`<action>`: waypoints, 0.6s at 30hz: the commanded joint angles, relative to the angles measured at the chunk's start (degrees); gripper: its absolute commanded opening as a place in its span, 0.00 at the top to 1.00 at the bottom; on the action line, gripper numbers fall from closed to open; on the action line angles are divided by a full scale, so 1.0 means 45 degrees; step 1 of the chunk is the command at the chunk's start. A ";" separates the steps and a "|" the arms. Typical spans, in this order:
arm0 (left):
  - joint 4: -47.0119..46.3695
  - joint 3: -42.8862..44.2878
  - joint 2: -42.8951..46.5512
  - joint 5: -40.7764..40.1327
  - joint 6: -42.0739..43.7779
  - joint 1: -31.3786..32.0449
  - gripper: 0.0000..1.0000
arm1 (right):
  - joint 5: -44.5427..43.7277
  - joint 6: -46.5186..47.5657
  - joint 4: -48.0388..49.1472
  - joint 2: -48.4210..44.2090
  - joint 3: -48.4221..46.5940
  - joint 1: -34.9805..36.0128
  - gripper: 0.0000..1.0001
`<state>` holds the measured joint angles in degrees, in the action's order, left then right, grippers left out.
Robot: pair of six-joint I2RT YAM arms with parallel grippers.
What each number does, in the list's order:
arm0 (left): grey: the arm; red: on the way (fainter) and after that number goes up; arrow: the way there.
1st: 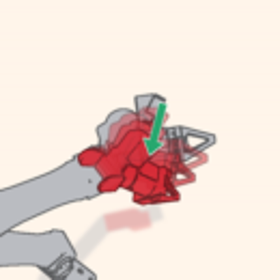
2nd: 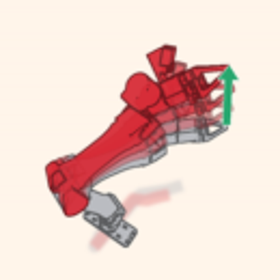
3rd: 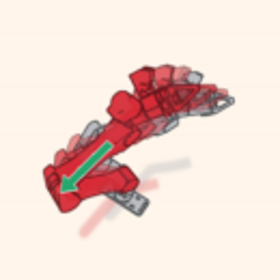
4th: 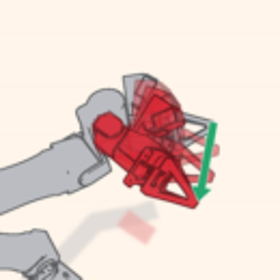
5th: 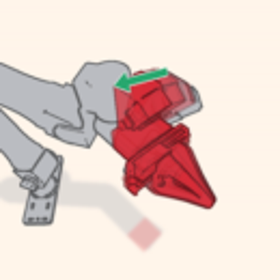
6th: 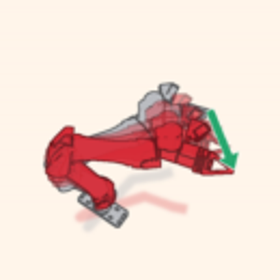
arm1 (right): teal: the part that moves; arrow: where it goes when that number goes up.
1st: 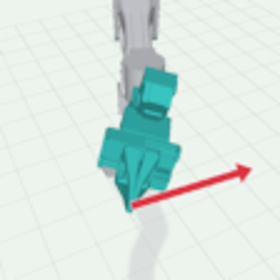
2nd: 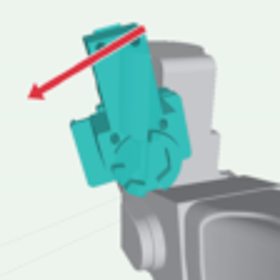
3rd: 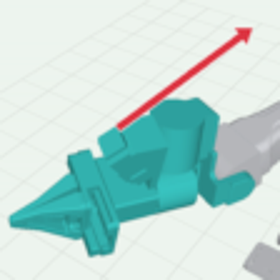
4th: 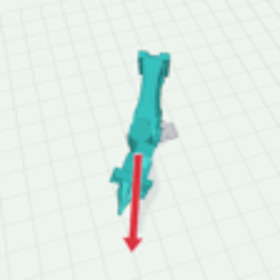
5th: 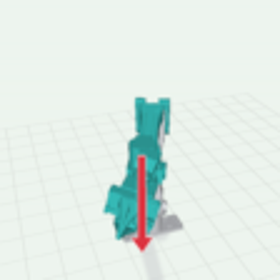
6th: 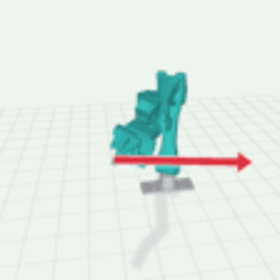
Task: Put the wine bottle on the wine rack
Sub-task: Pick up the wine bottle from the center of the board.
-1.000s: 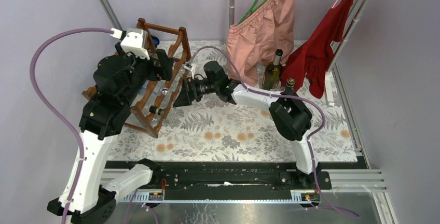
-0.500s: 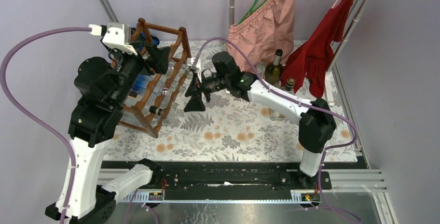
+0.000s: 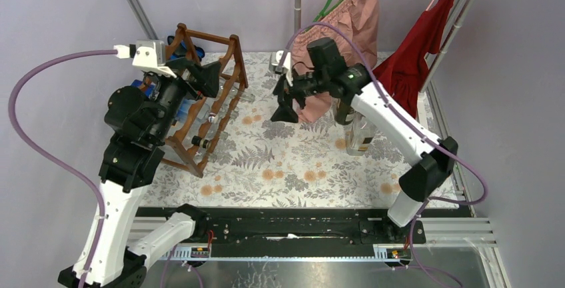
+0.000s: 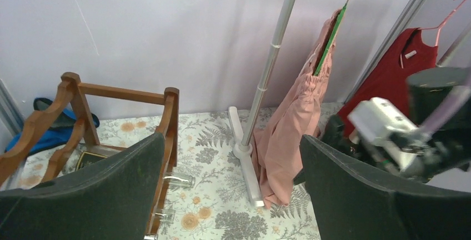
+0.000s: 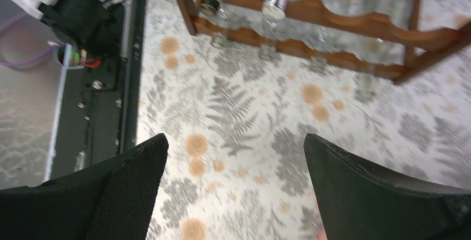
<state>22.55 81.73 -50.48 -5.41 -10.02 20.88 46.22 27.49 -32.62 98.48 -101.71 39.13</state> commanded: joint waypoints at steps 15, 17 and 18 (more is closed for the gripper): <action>-0.4070 -0.2599 -0.0310 0.2308 -0.2607 -0.0054 0.01 | -0.4471 0.0738 -0.1537 -0.4153 -0.0013 -0.2874 0.00; -0.4527 -0.2903 -0.0406 0.2649 -0.2943 -0.0051 0.01 | -0.4400 0.0182 -0.1444 -0.4332 0.0013 -0.3518 0.00; -0.4775 -0.3055 -0.0431 0.2770 -0.3085 -0.0051 0.01 | -0.4397 -0.0012 -0.1433 -0.4409 0.0050 -0.3865 0.00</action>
<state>9.78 70.24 -51.88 2.22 -19.57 20.88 27.59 32.84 -41.30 80.73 -100.49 26.48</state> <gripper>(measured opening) 0.986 0.995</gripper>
